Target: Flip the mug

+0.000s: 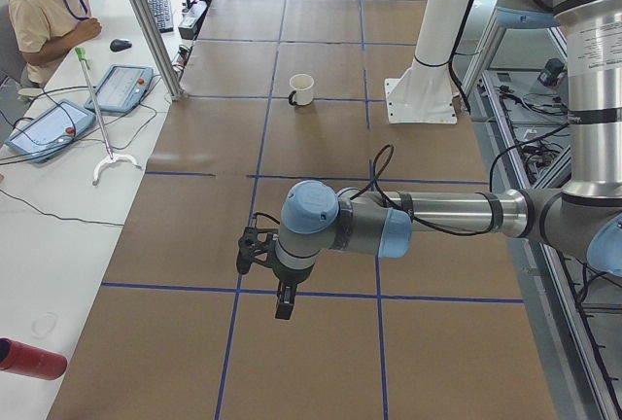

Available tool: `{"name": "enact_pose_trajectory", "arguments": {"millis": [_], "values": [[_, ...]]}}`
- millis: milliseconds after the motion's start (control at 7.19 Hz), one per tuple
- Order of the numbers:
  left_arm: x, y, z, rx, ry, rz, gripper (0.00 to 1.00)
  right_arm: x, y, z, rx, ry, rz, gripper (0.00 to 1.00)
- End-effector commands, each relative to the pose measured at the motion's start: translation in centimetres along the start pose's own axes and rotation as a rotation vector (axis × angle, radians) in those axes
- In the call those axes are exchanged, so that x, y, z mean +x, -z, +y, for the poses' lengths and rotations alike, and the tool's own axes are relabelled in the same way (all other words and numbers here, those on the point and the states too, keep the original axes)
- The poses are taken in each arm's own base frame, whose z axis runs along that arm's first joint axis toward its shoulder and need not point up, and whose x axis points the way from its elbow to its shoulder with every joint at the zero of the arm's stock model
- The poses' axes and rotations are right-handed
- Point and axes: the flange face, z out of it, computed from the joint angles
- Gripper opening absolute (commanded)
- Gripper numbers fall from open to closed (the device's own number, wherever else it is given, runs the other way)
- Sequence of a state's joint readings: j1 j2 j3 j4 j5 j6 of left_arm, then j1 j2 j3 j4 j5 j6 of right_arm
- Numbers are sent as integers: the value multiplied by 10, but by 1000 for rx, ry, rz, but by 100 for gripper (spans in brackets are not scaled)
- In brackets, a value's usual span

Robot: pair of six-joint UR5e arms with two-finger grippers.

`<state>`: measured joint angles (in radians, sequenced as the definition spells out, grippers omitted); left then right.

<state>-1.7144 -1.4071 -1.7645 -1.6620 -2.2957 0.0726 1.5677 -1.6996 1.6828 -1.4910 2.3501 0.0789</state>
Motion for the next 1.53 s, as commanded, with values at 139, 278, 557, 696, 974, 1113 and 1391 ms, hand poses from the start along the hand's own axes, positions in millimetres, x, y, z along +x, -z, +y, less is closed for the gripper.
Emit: {"name": "enact_pose_trajectory", "arguments": {"millis": [139,278,557,696,974,1113,1391], "values": [[-5,-3,-1,-138,77,21,100,0,0,0,0,1,0,100],[-5,-8,4,-152,83,22,100,0,0,0,0,-1,0,100],[-4,-15,10,-162,90,60,100,1,-1,0,-1,-2,0,100],[-5,-16,9,-156,83,61,100,0,0,0,0,1,0,100],[0,-10,-2,-99,33,53,100,0,0,0,0,1,0,100],[7,-2,-12,-80,12,52,100,0,0,0,0,-1,0,100],[31,-20,-20,-120,-43,63,100,0,0,0,0,1,0,100]]}}
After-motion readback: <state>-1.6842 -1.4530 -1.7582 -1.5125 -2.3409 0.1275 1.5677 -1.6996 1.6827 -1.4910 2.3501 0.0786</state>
